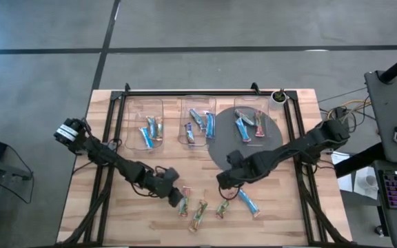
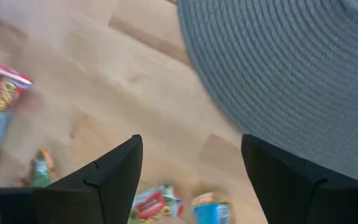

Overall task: Pick and place Granola Bars by type
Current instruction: Put the red granola bar into the right transparent container

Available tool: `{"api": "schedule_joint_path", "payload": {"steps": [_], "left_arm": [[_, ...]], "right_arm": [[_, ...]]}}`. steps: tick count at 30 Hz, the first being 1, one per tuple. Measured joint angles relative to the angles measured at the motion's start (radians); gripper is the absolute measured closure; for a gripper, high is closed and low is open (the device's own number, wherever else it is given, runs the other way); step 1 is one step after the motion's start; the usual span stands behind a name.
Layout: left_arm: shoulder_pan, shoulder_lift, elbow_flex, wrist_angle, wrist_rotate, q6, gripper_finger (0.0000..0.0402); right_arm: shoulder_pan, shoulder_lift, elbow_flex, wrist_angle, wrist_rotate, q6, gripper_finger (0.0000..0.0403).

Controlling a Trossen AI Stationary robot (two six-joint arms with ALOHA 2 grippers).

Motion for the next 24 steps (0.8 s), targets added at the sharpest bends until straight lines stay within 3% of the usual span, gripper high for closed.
{"api": "schedule_joint_path", "payload": {"steps": [3, 11, 24], "left_arm": [[-0.007, 0.014, 0.065, -0.077, -0.036, -0.091, 0.0288], [-0.077, 0.131, 0.359, -0.618, -0.088, -0.252, 0.0289], [-0.117, 0.351, 0.617, -0.721, -0.049, -0.392, 0.0289]], "right_arm": [[-0.028, -0.013, -0.013, -0.002, -0.007, -0.100, 0.0142], [-0.074, -0.056, -0.064, 0.000, -0.025, -0.351, 0.0143], [-0.074, -0.067, -0.134, 0.040, -0.033, -0.483, 0.0147]]}}
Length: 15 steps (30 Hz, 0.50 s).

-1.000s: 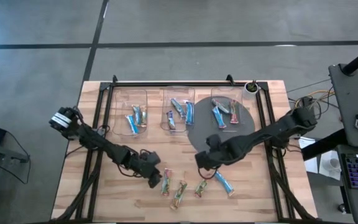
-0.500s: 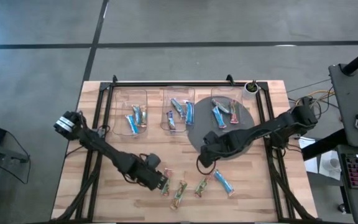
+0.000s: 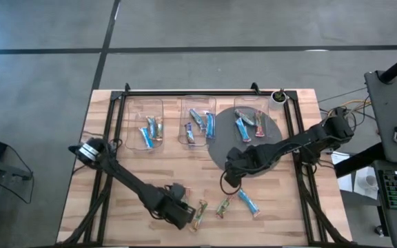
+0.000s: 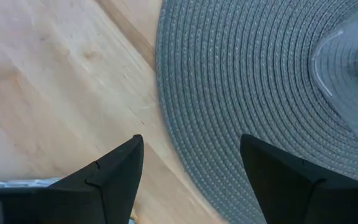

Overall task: Pick and place Granola Bars by type
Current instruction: Put the red granola bar into the right transparent container

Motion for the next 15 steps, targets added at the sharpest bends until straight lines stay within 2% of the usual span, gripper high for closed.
{"api": "schedule_joint_path", "payload": {"steps": [7, 15], "left_arm": [[-0.004, 0.106, 0.163, -0.188, 0.007, -0.053, 0.0289], [-0.004, 0.129, 0.220, -0.193, -0.050, -0.090, 0.0289]], "right_arm": [[0.000, 0.000, -0.003, 0.023, -0.001, -0.053, 0.0149], [0.000, 0.000, -0.004, 0.034, -0.001, -0.082, 0.0152]]}}
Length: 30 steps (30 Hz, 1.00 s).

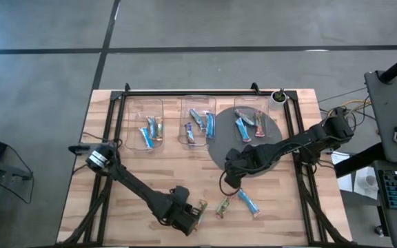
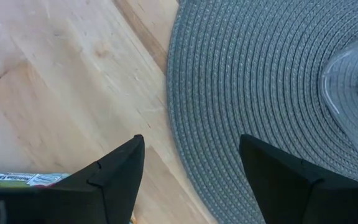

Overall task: Pick and place Granola Bars by type
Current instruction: Put the red granola bar into the right transparent container

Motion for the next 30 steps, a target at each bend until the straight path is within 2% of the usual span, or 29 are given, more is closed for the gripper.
{"api": "schedule_joint_path", "payload": {"steps": [4, 7, 13, 19, 30], "left_arm": [[-0.006, -0.026, -0.006, 0.000, -0.092, -0.040, 0.0289], [-0.007, -0.036, -0.017, 0.008, -0.112, -0.069, 0.0287], [-0.008, -0.035, -0.070, 0.124, -0.069, -0.109, 0.0252], [-0.008, -0.035, -0.084, 0.123, -0.002, -0.144, 0.0218], [0.007, -0.028, -0.106, 0.130, -0.001, -0.168, 0.0209]], "right_arm": [[0.000, 0.000, 0.000, 0.001, 0.000, -0.012, 0.0152], [0.000, 0.000, -0.001, 0.002, 0.000, -0.018, 0.0154], [0.000, 0.000, -0.002, 0.003, 0.000, -0.024, 0.0155], [0.000, 0.000, -0.011, 0.009, 0.008, -0.026, 0.0156], [-0.001, 0.000, -0.071, 0.038, 0.006, -0.017, 0.0158]]}}
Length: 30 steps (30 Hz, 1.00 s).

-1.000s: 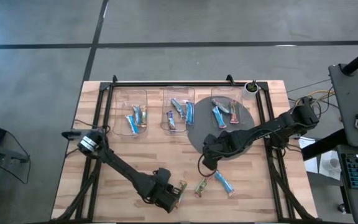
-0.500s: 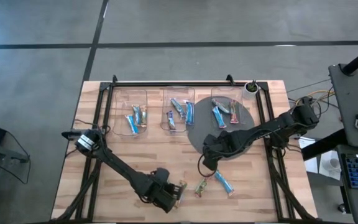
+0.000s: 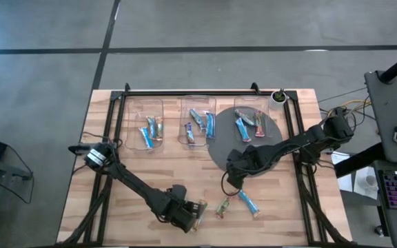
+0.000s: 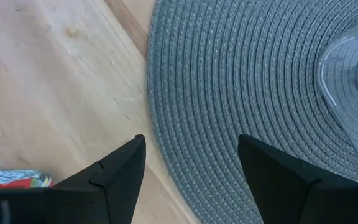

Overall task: Pick and place Granola Bars by type
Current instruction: Put the red granola bar into the right transparent container

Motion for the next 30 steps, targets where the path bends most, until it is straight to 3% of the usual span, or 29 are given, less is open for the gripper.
{"api": "schedule_joint_path", "payload": {"steps": [7, 15, 21, 26, 30], "left_arm": [[0.010, 0.001, -0.013, 0.020, -0.022, -0.010, 0.0209], [0.009, 0.000, -0.071, 0.043, 0.021, -0.010, 0.0210], [0.008, -0.001, -0.078, 0.044, 0.033, 0.040, 0.0234], [0.001, -0.001, -0.079, 0.052, 0.032, 0.160, 0.0276], [-0.028, -0.008, -0.079, 0.052, -0.055, 0.301, 0.0303]], "right_arm": [[0.000, 0.000, -0.005, 0.006, -0.003, 0.003, 0.0158], [0.000, 0.000, -0.005, 0.010, -0.007, -0.001, 0.0158], [0.001, 0.000, -0.005, 0.031, -0.017, -0.009, 0.0158], [0.000, 0.000, -0.005, 0.140, -0.099, -0.060, 0.0158], [-0.015, 0.000, -0.005, 0.290, -0.234, -0.080, 0.0159]]}}
